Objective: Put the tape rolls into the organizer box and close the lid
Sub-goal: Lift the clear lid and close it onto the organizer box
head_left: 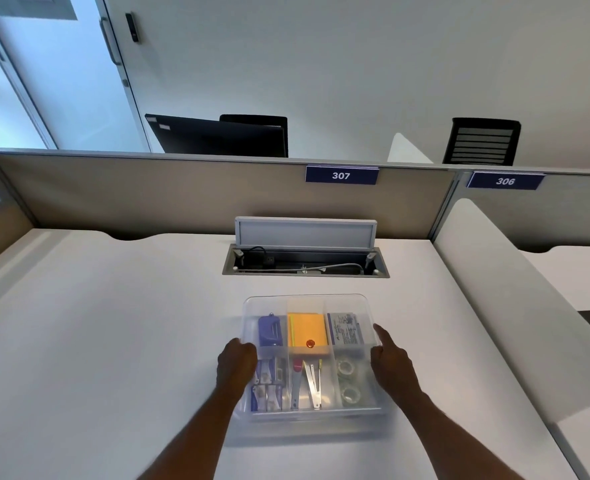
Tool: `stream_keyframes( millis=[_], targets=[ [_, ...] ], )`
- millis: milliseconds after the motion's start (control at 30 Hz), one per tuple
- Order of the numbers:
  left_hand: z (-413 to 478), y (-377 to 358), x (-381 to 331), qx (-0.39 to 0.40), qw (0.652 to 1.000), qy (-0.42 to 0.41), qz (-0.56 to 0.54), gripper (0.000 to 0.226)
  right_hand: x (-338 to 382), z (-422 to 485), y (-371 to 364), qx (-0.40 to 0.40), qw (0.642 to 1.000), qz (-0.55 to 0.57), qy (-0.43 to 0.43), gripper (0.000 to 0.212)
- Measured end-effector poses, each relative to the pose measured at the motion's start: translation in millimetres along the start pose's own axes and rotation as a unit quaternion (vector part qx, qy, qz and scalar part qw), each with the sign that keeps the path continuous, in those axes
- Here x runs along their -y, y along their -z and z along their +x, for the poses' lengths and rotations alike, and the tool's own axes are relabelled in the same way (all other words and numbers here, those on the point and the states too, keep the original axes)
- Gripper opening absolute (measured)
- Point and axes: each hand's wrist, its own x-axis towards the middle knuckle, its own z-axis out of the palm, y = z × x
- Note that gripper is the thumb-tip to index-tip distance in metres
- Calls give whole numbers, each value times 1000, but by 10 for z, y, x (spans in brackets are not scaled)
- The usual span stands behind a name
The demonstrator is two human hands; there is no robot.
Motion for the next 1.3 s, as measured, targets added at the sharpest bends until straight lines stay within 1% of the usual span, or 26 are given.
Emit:
stream_keyframes(
  millis=[67, 133, 167, 233, 300, 333, 400, 467, 533, 633, 733, 833, 1033, 1167, 1300],
  targets=[
    [39, -12, -47, 22, 999, -15, -33, 30, 31, 33, 5, -7, 1000, -11, 8, 46],
    [90, -22, -52, 38, 998, -32, -39, 48, 71, 85, 15, -21, 999, -23, 30, 37],
    [121, -26, -53, 39, 998, -41, -36, 53, 89, 118, 23, -31, 998, -25, 40, 31],
    [186, -51, -61, 32, 997, -59, -24, 54, 118, 200, 46, -49, 997, -36, 55, 18],
    [242, -83, -96, 15, 997, -76, 1, 51, 153, 299, 71, -53, 997, -41, 42, 14],
    [274, -104, -121, 0, 996, -86, 12, 50, 174, 350, 80, -44, 998, -41, 26, 16],
    [353, -146, -167, -25, 994, -103, 17, 45, 205, 445, 78, -3, 999, -45, 8, 34],
    [423, -181, -206, -37, 992, -116, 22, 42, 218, 522, 67, 45, 998, -49, 20, 52],
    [499, -196, -226, -48, 990, -130, 38, 40, 217, 625, 55, 80, 994, -54, 43, 57],
    [592, -165, -210, -78, 981, -169, 61, 34, 194, 775, 30, 100, 990, -68, 69, 56],
    [642, -160, -168, -115, 968, -208, 82, 30, 174, 858, -37, 83, 992, -65, 75, 52],
    [628, -196, -168, -131, 964, -221, 72, 25, 154, 877, -98, 60, 995, -40, 68, 49],
    [656, -221, -144, -123, 963, -228, 70, 20, 125, 869, -142, 46, 997, -6, 63, 47],
    [655, -221, -128, -123, 960, -237, 85, 27, 134, 820, -151, 48, 997, 6, 59, 47],
    [673, -204, -152, -102, 962, -239, 80, 33, 156, 793, -149, 21, 998, -14, 58, 48]
  ],
)
